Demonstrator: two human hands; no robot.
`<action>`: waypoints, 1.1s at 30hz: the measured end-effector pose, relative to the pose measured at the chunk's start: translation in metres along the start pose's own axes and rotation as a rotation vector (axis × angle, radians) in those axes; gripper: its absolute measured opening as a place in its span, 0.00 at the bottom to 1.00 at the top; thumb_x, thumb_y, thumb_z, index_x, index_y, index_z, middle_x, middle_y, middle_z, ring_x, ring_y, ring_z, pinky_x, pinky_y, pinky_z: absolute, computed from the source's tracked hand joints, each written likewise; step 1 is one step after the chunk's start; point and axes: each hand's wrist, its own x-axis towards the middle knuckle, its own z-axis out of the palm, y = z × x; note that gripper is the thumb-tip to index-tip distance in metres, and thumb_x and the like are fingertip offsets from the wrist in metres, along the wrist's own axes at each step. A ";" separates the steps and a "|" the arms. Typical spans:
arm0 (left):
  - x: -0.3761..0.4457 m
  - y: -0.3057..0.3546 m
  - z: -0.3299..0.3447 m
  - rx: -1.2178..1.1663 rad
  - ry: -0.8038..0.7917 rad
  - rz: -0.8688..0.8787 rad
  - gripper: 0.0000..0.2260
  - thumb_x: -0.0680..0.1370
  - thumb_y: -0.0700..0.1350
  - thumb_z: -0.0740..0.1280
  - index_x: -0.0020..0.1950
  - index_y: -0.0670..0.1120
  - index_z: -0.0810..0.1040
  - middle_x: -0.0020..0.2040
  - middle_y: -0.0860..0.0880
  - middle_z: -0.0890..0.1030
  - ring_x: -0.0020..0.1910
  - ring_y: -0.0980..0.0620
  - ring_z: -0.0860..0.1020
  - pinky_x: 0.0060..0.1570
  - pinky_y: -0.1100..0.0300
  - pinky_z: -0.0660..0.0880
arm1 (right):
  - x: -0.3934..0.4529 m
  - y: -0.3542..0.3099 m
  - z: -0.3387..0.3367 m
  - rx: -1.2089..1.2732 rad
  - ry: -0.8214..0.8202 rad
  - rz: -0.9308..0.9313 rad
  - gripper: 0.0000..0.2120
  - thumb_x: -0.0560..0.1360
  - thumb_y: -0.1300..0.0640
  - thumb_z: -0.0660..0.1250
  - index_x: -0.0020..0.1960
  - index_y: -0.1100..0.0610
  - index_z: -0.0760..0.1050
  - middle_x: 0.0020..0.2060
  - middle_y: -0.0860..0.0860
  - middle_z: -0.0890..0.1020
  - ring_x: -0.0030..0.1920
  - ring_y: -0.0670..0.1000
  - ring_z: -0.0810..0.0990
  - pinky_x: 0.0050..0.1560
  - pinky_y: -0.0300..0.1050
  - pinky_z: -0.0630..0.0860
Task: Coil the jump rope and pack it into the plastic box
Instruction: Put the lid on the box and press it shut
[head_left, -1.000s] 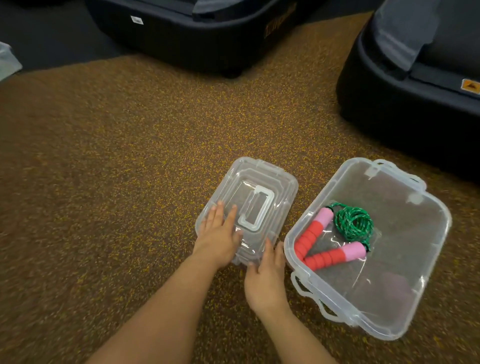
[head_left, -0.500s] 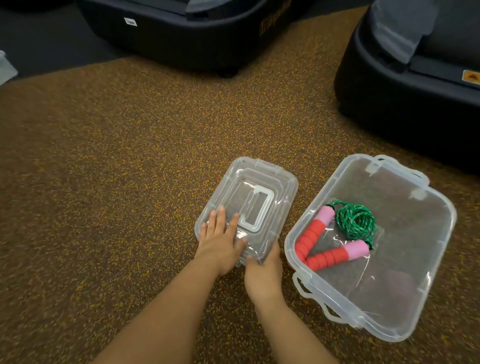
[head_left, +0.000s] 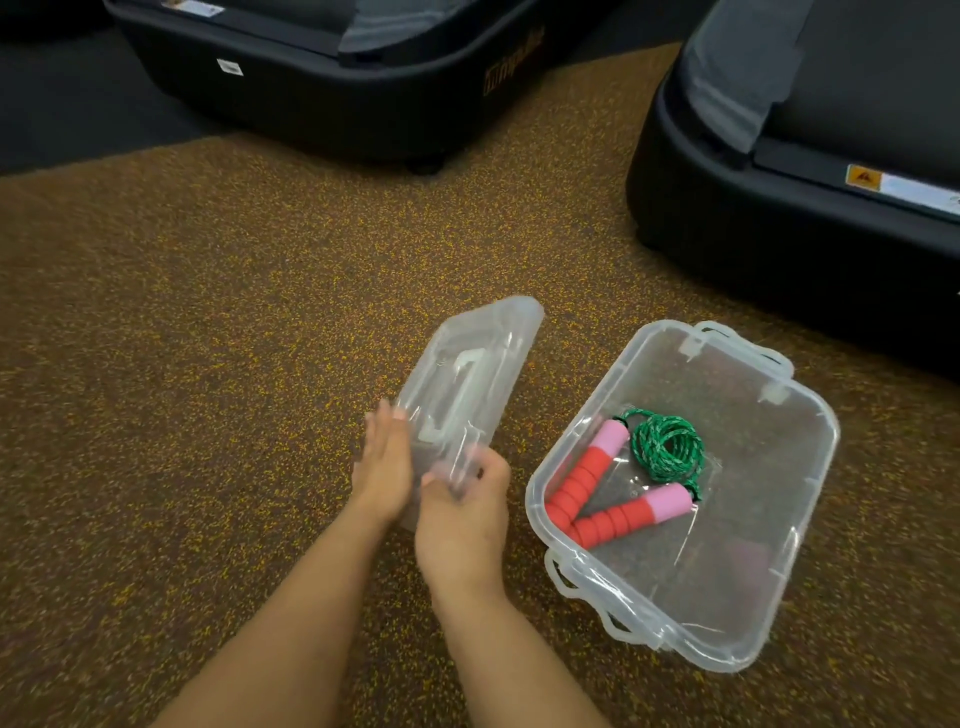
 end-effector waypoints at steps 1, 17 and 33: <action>0.003 0.002 -0.002 -0.084 0.039 -0.026 0.40 0.72 0.71 0.41 0.74 0.48 0.62 0.76 0.43 0.62 0.75 0.44 0.60 0.72 0.40 0.56 | -0.006 -0.008 -0.003 -0.039 -0.014 -0.035 0.16 0.73 0.60 0.65 0.56 0.45 0.67 0.50 0.48 0.81 0.49 0.51 0.81 0.56 0.53 0.77; -0.067 0.146 0.042 0.057 0.029 0.319 0.12 0.76 0.56 0.65 0.56 0.52 0.78 0.46 0.52 0.81 0.45 0.50 0.78 0.45 0.58 0.72 | -0.045 -0.050 -0.168 -0.269 0.368 -0.344 0.26 0.75 0.41 0.59 0.72 0.42 0.62 0.65 0.44 0.69 0.67 0.47 0.67 0.69 0.56 0.66; -0.097 0.149 0.073 0.577 -0.083 0.378 0.19 0.80 0.53 0.59 0.64 0.41 0.70 0.60 0.39 0.74 0.57 0.38 0.75 0.49 0.51 0.70 | -0.044 -0.002 -0.195 -0.215 0.323 -0.005 0.27 0.81 0.52 0.54 0.77 0.55 0.52 0.75 0.51 0.61 0.74 0.53 0.61 0.75 0.52 0.58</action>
